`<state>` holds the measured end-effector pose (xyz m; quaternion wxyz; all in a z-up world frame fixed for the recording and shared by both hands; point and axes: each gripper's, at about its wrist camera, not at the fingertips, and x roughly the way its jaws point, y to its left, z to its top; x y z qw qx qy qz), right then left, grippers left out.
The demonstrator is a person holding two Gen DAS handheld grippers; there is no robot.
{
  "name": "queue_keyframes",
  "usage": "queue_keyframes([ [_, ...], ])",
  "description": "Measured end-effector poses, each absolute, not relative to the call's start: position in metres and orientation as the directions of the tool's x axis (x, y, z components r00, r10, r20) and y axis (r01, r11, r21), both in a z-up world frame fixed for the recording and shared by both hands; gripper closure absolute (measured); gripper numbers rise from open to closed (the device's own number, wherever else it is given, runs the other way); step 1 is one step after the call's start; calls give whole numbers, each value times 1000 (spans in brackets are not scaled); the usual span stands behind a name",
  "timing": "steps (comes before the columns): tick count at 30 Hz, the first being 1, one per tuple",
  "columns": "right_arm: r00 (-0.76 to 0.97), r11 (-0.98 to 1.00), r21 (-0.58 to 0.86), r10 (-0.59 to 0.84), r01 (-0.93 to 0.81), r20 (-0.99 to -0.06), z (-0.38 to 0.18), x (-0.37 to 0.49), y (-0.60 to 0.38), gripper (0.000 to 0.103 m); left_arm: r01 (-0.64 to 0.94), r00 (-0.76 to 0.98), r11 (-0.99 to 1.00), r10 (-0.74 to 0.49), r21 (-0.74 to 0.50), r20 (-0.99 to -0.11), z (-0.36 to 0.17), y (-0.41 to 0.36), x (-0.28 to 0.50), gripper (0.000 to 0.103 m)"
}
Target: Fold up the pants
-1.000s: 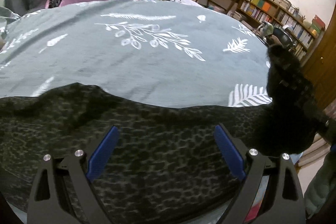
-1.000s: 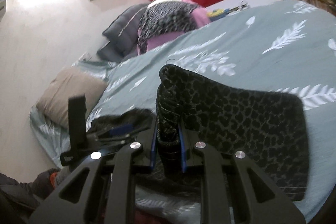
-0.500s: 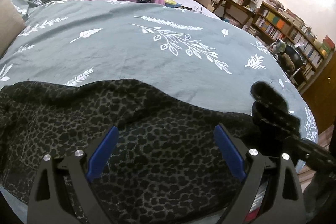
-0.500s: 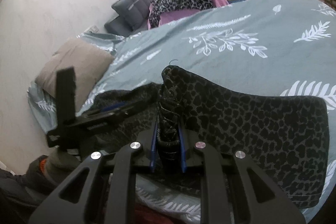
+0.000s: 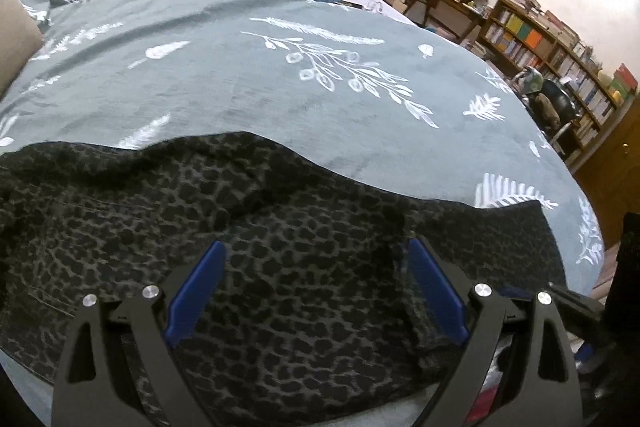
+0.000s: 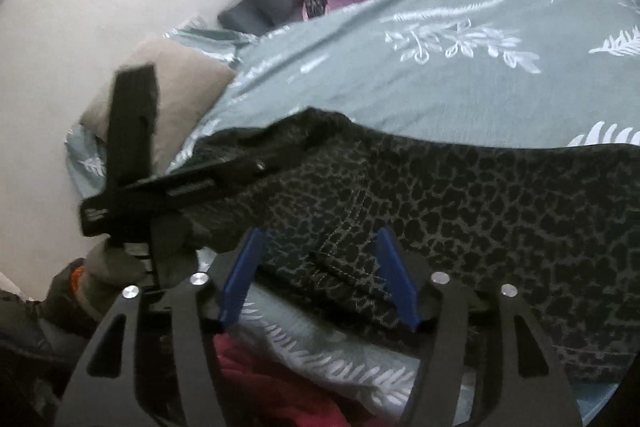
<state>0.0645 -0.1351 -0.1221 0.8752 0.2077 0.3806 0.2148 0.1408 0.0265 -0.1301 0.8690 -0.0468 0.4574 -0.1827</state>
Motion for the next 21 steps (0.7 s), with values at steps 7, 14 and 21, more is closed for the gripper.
queue_keyframes([
  [7,703,871,487,388,-66,-597,-118,38,-192,40,306,462,906,-409,-291,-787,-135,5,135,11],
  [14,740,896,434,231,90,-631,-135,29,-238,40,378,493,910,-353,-169,-795,-137,-34,128,11],
  [21,715,894,434,232,111,-659,-159,36,-242,40,435,451,900,-245,-28,-858,-170,-66,131,10],
])
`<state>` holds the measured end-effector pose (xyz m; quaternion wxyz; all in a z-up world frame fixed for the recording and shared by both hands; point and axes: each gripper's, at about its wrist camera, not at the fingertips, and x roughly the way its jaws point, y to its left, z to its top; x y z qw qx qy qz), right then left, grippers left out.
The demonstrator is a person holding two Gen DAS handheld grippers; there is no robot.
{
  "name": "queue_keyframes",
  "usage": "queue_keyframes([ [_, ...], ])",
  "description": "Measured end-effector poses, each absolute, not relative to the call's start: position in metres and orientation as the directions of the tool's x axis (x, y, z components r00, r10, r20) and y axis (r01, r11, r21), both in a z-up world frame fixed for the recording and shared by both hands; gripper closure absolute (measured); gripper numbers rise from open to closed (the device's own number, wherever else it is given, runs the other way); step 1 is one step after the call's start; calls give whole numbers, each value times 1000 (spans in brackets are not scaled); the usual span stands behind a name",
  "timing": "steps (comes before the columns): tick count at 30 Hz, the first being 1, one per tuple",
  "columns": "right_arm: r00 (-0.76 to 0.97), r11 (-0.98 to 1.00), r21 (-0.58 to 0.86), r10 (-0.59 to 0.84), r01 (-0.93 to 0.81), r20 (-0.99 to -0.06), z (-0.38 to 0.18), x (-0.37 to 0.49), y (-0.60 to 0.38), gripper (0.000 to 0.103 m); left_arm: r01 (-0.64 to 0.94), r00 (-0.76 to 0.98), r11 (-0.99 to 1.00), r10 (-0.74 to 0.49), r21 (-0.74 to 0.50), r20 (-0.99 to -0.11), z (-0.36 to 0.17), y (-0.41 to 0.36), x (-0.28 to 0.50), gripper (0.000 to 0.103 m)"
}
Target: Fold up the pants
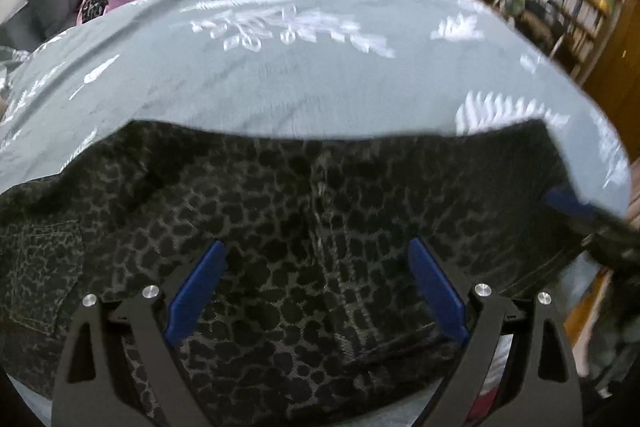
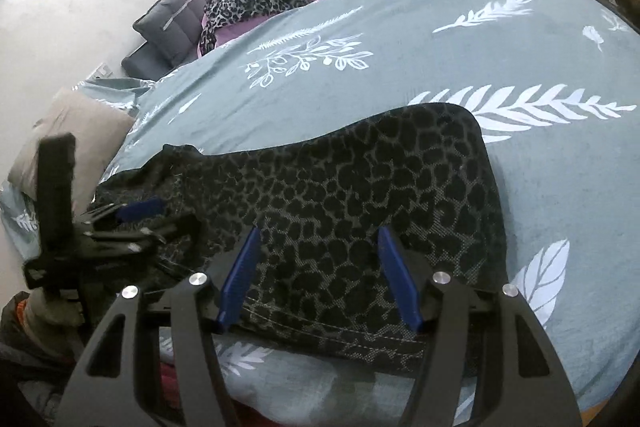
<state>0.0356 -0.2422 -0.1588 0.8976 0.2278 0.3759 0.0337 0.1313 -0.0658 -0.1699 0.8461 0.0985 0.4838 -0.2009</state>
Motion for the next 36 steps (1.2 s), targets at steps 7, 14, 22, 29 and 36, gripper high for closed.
queue_keyframes([
  [7,774,863,477,185,166,-605,-139,42,-275,40,428,438,903,-252,-47,-863,-180,-64,137,9],
  [14,757,854,474,161,214,-633,-162,68,-291,40,420,443,906,-260,-57,-858,-182,-59,136,6],
  [22,763,922,340,85,183,-641,-180,70,-270,38,412,442,908,-271,-75,-855,-184,-56,137,5],
  [29,745,928,300,39,220,-666,-163,70,-260,38,340,480,933,-277,-114,-832,-162,-27,132,6],
  [36,768,945,280,53,168,-638,-142,70,-225,38,232,524,962,-246,-141,-815,-141,19,129,6],
])
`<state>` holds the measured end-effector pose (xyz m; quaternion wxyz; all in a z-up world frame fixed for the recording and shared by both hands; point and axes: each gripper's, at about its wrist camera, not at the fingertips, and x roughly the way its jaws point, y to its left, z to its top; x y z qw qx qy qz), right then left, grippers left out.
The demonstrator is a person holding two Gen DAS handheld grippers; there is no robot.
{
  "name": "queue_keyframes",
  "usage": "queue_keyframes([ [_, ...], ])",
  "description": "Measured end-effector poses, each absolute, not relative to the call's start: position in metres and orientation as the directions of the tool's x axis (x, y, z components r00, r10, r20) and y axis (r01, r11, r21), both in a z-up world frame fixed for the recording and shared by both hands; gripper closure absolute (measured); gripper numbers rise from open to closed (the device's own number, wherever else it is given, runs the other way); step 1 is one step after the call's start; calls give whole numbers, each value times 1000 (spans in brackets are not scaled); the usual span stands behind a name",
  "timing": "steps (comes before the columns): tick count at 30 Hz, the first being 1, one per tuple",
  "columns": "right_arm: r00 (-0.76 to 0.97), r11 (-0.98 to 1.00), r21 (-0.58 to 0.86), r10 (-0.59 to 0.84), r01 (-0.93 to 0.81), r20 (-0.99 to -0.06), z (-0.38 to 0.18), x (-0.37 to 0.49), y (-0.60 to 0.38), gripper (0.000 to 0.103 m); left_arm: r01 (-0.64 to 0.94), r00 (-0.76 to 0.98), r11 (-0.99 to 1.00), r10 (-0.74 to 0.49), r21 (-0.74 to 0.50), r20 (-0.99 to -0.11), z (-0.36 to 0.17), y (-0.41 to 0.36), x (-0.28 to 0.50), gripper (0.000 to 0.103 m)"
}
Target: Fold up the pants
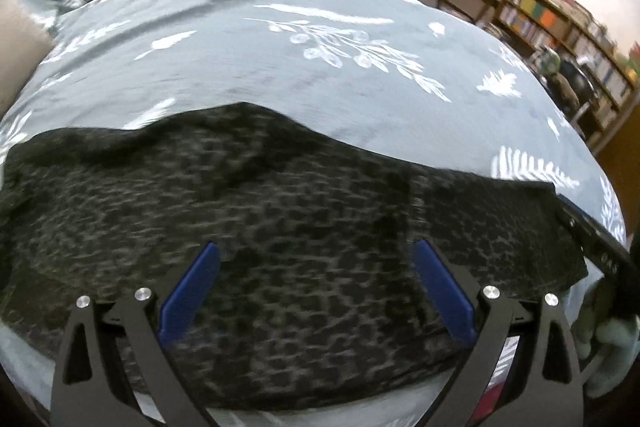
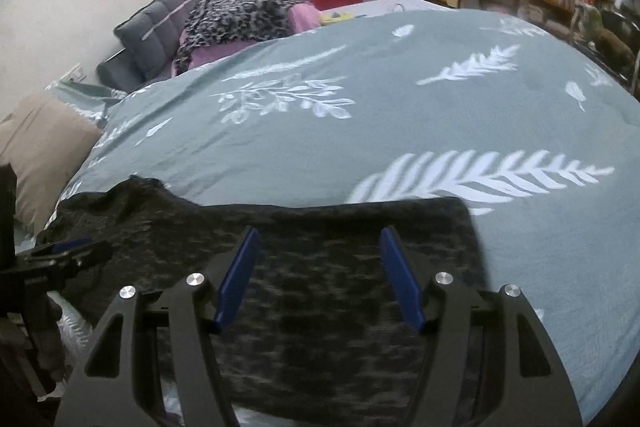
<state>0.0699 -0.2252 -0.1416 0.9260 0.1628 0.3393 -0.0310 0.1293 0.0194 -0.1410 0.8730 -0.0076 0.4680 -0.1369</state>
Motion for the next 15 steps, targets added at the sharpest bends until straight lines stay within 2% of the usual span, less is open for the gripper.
queue_keyframes([
  [4,753,961,262,105,91,-649,-141,77,-194,37,140,559,978,-207,-154,-803,-129,58,123,6],
  [6,739,965,258,136,52,-660,-143,81,-179,32,85,581,986,-166,-143,-797,-124,79,119,6],
  [12,712,970,240,201,-47,-673,-144,89,-138,30,-52,644,998,16,-23,-765,-114,129,109,6],
  [15,701,971,229,214,-74,-681,-145,92,-127,22,-109,644,994,74,5,-761,-114,151,110,6],
])
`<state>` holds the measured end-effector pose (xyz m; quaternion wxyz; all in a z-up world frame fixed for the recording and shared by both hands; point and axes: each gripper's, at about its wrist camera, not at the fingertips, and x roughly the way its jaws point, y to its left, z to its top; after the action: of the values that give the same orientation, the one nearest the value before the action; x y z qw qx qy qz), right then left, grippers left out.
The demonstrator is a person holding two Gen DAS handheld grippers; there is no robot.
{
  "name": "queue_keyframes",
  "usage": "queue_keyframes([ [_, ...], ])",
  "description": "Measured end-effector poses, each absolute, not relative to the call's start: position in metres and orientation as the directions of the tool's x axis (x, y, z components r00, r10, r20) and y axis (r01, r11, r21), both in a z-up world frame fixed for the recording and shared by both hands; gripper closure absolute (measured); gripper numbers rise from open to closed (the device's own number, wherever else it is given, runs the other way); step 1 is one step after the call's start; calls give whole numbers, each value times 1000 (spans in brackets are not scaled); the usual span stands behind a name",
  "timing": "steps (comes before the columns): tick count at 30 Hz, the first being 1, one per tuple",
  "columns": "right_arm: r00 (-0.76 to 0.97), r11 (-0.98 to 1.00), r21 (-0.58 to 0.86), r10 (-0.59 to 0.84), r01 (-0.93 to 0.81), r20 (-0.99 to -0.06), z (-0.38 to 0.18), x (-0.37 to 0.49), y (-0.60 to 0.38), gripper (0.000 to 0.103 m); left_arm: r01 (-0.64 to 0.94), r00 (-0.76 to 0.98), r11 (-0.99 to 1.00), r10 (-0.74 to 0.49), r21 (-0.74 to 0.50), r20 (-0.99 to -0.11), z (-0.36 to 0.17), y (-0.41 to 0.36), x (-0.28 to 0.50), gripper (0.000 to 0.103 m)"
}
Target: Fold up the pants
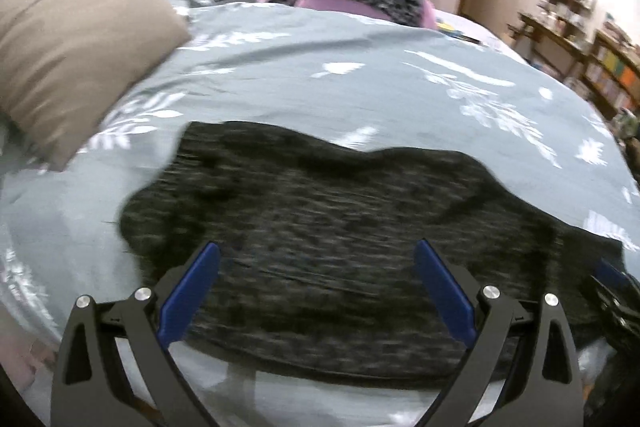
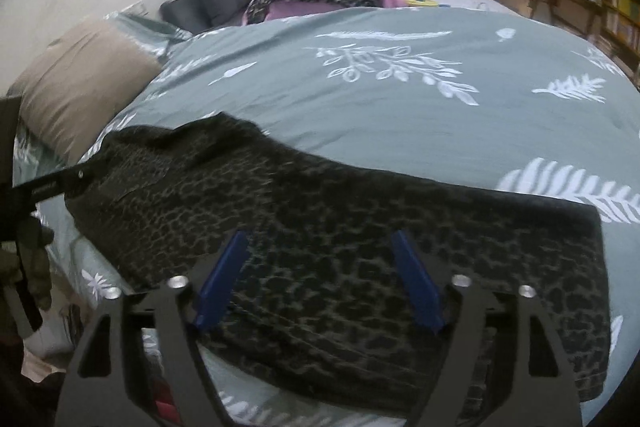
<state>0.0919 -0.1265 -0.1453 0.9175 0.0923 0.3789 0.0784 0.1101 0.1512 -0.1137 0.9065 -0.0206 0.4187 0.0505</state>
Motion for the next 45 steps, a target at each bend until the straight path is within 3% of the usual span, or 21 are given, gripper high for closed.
queue_keyframes([
  [6,681,979,187,190,-78,-707,-154,97,-115,18,-249,634,967,208,58,-745,-117,189,105,6],
  [15,673,989,129,143,-72,-725,-160,100,-107,13,-295,619,952,252,78,-744,-128,215,105,6],
  [34,672,992,109,128,-71,-730,-162,99,-104,12,-334,556,943,180,-19,-812,-153,247,118,5],
  [45,682,988,144,141,-52,-718,-161,100,-107,12,-351,610,877,-51,-327,-791,-148,283,117,5],
])
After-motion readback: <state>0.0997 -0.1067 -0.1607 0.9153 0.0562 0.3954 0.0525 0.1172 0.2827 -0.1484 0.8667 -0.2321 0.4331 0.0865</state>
